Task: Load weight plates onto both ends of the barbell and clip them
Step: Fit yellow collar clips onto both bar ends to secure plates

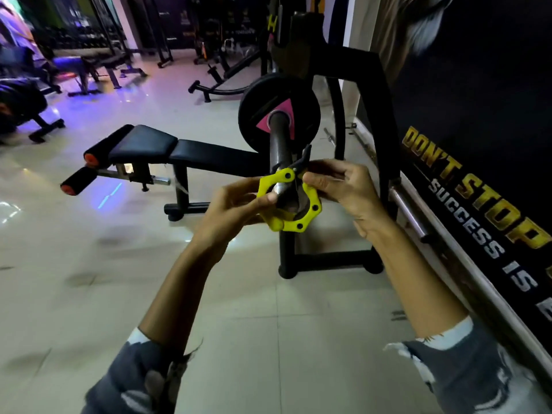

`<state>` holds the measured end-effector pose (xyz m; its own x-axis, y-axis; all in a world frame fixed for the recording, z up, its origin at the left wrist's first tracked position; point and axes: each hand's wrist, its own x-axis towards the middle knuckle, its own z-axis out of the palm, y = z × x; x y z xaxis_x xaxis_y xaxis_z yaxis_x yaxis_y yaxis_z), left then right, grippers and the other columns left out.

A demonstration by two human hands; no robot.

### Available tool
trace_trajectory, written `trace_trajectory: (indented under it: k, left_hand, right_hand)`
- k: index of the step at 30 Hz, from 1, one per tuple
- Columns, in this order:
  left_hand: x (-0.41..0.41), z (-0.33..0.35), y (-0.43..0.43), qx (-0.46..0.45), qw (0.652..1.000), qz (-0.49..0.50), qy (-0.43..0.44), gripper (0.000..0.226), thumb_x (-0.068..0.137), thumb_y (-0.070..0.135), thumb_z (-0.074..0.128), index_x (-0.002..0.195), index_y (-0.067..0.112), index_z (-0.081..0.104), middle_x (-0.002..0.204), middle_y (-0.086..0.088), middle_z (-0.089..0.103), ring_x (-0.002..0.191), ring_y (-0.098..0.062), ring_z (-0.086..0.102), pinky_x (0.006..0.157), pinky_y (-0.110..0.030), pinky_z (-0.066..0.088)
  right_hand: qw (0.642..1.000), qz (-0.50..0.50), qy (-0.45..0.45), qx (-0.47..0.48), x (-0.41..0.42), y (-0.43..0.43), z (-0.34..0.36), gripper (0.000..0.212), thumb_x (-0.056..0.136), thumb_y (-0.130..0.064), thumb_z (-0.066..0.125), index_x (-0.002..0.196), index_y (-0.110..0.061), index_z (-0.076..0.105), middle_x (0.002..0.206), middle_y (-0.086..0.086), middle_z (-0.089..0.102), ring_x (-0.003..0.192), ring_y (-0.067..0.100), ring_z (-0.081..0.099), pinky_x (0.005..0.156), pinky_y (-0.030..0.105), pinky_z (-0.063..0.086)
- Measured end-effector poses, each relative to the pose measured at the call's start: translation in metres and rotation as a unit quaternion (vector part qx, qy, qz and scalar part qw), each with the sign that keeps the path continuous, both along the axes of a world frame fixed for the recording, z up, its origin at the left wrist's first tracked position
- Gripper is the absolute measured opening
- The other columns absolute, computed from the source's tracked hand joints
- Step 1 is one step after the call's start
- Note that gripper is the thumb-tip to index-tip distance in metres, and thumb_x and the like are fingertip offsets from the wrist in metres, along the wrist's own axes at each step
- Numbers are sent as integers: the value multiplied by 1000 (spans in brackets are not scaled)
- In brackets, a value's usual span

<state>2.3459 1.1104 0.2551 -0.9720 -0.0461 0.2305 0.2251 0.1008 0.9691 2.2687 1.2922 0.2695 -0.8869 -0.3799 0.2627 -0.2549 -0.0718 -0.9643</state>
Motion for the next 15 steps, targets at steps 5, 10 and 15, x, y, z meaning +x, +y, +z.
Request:
trace_trajectory:
  k: [5, 10, 15]
  left_hand:
    - [7, -47, 13, 54, 996, 68, 6, 29, 79, 21, 70, 107, 15, 64, 97, -9, 69, 96, -27, 65, 76, -32, 56]
    - [-4, -67, 12, 62, 993, 95, 35, 51, 71, 35, 72, 118, 19, 59, 117, -14, 63, 113, -34, 56, 94, -51, 49]
    - [-25, -72, 0, 100, 991, 86, 6, 51, 84, 13, 65, 133, 13, 49, 106, -7, 65, 102, -15, 64, 83, -28, 54]
  right_hand:
    - [1000, -11, -15, 23, 16, -2, -51, 47, 75, -4, 71, 120, -5, 56, 102, -2, 65, 84, -10, 63, 74, 9, 49]
    - [997, -36, -32, -54, 17, -12, -66, 53, 77, -1, 66, 127, -1, 50, 117, -2, 59, 92, -11, 62, 78, 8, 48]
    - [991, -9, -84, -100, 4, -25, -68, 64, 75, -12, 62, 135, -4, 41, 126, -3, 53, 95, -4, 62, 89, 20, 51]
